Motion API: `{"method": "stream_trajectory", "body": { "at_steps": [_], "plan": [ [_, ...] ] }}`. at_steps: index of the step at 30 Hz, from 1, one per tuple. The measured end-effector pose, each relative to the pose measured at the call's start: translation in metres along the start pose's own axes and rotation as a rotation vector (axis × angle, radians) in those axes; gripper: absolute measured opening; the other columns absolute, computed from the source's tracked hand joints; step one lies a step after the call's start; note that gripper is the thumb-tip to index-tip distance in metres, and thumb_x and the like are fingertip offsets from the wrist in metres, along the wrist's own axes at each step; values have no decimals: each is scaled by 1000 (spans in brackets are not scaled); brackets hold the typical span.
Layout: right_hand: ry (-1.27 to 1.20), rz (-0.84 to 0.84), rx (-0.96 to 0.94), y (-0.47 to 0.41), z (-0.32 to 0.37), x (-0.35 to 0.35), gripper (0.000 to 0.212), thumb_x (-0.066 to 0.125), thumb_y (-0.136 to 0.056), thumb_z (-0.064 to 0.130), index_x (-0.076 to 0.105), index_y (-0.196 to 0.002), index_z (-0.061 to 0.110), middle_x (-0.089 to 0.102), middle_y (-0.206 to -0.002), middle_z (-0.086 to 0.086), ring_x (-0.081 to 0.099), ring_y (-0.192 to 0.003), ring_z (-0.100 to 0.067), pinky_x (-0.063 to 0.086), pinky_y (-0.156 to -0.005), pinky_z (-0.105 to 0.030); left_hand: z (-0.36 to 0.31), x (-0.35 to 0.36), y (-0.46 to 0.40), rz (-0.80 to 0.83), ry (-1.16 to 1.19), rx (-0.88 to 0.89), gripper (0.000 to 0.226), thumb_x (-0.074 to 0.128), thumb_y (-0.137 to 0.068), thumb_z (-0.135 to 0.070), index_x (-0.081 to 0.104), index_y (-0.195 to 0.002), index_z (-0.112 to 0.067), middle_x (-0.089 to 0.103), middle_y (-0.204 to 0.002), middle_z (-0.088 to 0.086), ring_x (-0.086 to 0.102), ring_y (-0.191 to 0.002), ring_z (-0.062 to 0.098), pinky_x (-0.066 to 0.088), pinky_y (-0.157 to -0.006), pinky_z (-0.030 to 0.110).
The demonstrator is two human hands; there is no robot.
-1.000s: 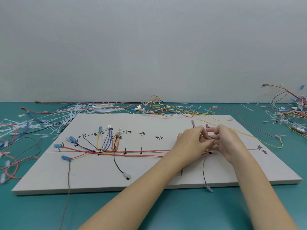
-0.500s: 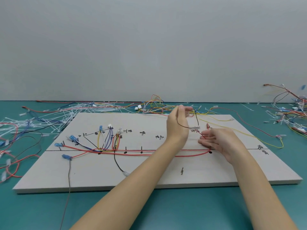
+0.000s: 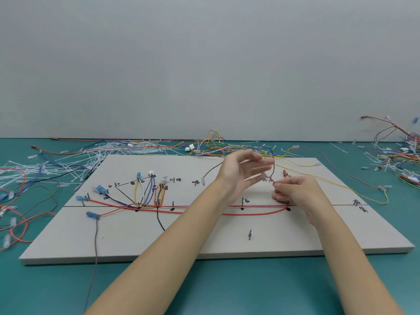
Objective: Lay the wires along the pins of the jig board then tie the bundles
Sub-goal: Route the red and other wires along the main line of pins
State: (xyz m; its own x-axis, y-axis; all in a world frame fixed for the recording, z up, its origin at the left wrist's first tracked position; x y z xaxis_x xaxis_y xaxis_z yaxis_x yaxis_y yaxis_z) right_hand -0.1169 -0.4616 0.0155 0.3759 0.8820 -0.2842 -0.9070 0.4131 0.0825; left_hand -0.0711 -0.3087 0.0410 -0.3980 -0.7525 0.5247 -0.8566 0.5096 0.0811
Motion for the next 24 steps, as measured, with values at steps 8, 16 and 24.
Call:
{"method": "stream_trajectory", "body": {
  "at_steps": [8,16,24],
  "plan": [
    [-8,-19,-3,-5,-3,-1,10,63,-91,3,64,-81,1,60,-75,-13,62,-52,-20,47,-62,-26,-16,-13,-1,-316,-774,558,21,55,-92,-7,66,-107,-17,61,-92,2,51,-72,12,42,-66,22],
    [-60,-4,-6,-6,-3,1,8,57,-93,0,60,-87,-4,56,-74,-15,58,-40,-14,45,-44,-16,-40,-18,4,-393,-213,491,33,50,-99,-36,70,-82,-15,67,-67,-3,55,-53,9,47,-56,19],
    [-107,28,-22,0,1,3,5,55,-93,-3,58,-94,-7,53,-77,-16,55,-38,-13,44,-45,-16,2,-9,-10,-196,-685,277,21,60,-90,-2,67,-109,-7,66,-88,8,58,-76,18,49,-75,30]
  ]
}}
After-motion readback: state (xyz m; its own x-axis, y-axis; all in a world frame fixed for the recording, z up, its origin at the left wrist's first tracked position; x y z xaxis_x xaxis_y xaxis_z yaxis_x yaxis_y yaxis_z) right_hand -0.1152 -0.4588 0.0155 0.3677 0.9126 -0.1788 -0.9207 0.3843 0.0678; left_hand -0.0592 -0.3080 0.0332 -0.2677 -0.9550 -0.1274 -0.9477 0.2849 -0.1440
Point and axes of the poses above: each hand's wrist, its own y-axis away from the middle knuckle, its own x-axis out of the palm, z = x × y, the point moved 4 cm from there along -y, towards the middle knuckle
